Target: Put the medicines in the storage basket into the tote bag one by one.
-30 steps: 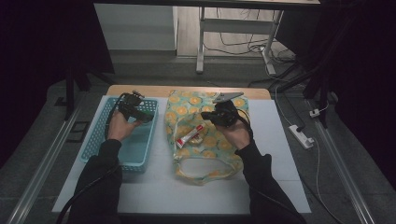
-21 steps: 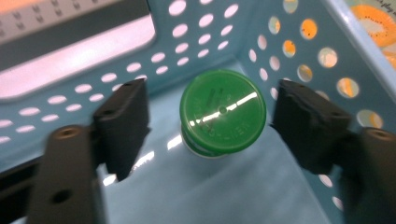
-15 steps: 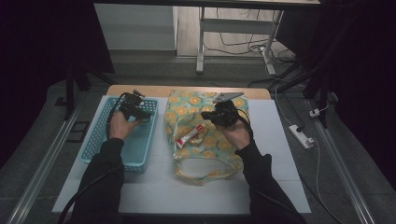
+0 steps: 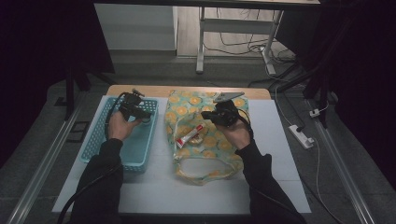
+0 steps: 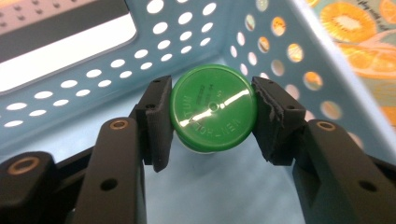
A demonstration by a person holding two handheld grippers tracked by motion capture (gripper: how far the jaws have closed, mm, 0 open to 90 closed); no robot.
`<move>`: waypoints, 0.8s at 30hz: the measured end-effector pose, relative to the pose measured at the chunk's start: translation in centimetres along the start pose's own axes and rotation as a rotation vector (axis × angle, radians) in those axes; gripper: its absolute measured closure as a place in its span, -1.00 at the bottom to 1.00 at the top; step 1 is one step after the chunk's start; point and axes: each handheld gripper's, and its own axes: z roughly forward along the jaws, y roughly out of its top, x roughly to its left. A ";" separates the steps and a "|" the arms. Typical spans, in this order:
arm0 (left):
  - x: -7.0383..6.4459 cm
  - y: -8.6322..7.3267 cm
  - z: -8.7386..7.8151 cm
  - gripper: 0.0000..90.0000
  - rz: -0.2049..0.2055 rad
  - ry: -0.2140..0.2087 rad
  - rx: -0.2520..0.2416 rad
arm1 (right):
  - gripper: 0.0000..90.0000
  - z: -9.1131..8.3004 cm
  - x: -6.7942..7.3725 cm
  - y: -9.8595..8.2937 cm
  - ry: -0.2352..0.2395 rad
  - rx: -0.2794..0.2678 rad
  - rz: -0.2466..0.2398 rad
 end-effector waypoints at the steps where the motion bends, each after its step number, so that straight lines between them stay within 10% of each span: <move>1: -0.1 0.0 -0.3 0.14 -0.001 -0.004 -0.009 | 1.00 0.0 0.0 0.0 0.000 0.000 0.000; 24: -1.3 -0.8 -4.5 0.14 0.043 -0.062 -0.082 | 1.00 0.1 0.2 0.0 0.004 0.000 -0.004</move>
